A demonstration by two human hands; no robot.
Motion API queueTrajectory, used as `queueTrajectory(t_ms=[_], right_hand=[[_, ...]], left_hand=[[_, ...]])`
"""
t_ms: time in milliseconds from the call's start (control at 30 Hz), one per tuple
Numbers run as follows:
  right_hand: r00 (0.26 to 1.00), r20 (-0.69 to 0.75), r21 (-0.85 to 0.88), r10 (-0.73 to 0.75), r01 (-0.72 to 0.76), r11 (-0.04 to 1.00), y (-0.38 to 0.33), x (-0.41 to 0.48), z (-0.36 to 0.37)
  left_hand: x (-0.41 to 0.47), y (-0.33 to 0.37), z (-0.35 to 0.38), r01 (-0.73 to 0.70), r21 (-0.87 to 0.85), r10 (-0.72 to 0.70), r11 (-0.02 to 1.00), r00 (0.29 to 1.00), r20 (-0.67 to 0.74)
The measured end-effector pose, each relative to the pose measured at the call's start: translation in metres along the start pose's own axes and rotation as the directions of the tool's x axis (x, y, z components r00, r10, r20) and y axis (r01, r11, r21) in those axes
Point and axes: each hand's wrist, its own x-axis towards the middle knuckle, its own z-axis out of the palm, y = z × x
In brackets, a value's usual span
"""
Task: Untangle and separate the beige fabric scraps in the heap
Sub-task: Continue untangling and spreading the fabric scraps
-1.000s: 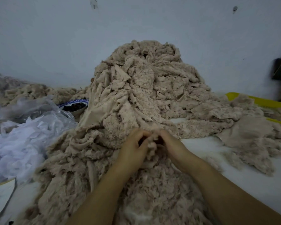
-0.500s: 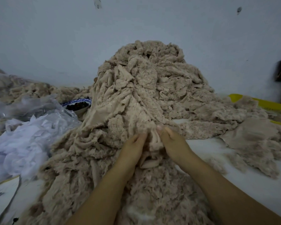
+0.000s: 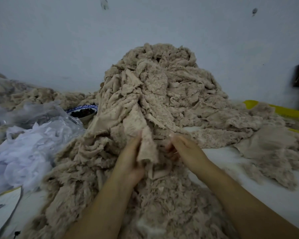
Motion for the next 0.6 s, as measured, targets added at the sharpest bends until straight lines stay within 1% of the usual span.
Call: queueTrajectory(t_ms=[33,100,133,200,233,300,367,433,467,500,533,567,600], right_hand=[[0.998,0.063,0.034,0.02,-0.022,0.999,0.0,-0.001,0.005],[0.983,0.184,0.003,0.022,-0.023,1.0,0.0,-0.003,0.015],[0.977,0.211,-0.053,0.014,-0.003,0.999,0.0,-0.003,0.019],[0.979,0.204,-0.126,-0.018,0.045,0.991,-0.003,-0.003,0.021],[0.981,0.192,-0.133,-0.039,0.066,0.989,-0.004,-0.002,0.02],[0.978,0.192,-0.16,-0.084,0.115,0.98,-0.003,-0.002,0.016],[0.96,0.258,-0.194,-0.112,0.165,0.967,-0.003,-0.005,0.014],[0.942,0.316,-0.201,-0.112,0.182,0.962,-0.004,-0.009,0.014],[0.948,0.301,-0.211,-0.104,0.172,0.962,-0.004,-0.009,0.012],[0.965,0.244,-0.221,-0.098,0.154,0.963,-0.005,-0.007,0.009],[0.987,0.137,-0.235,-0.082,0.113,0.965,-0.006,-0.005,0.003],[0.998,-0.018,-0.239,-0.056,0.05,0.97,-0.008,-0.002,-0.005],[0.979,-0.201,-0.201,-0.015,-0.026,0.979,-0.006,0.001,-0.015]], left_hand=[[0.0,-0.005,0.005,0.0,0.066,-0.002,0.998,1.0,0.026],[0.0,-0.012,0.011,-0.033,0.188,0.031,0.982,0.999,0.017],[0.001,-0.014,0.012,-0.052,0.23,0.054,0.972,0.999,-0.001],[0.003,-0.016,0.01,-0.075,0.249,0.083,0.966,0.996,-0.02],[0.003,-0.015,0.011,-0.084,0.222,0.091,0.971,0.996,-0.024],[0.004,-0.013,0.01,-0.1,0.105,0.104,0.989,0.994,-0.033],[0.005,-0.007,0.007,-0.107,-0.052,0.104,0.993,0.992,-0.066],[0.006,0.003,0.002,-0.119,-0.177,0.1,0.977,0.989,-0.11],[0.007,0.008,-0.001,-0.134,-0.226,0.105,0.965,0.985,-0.134],[0.008,0.014,-0.005,-0.16,-0.276,0.116,0.948,0.978,-0.171],[0.009,0.02,-0.011,-0.2,-0.326,0.133,0.924,0.967,-0.215],[0.01,0.028,-0.016,-0.244,-0.373,0.156,0.895,0.955,-0.251],[0.012,0.033,-0.022,-0.279,-0.421,0.176,0.863,0.947,-0.267]])
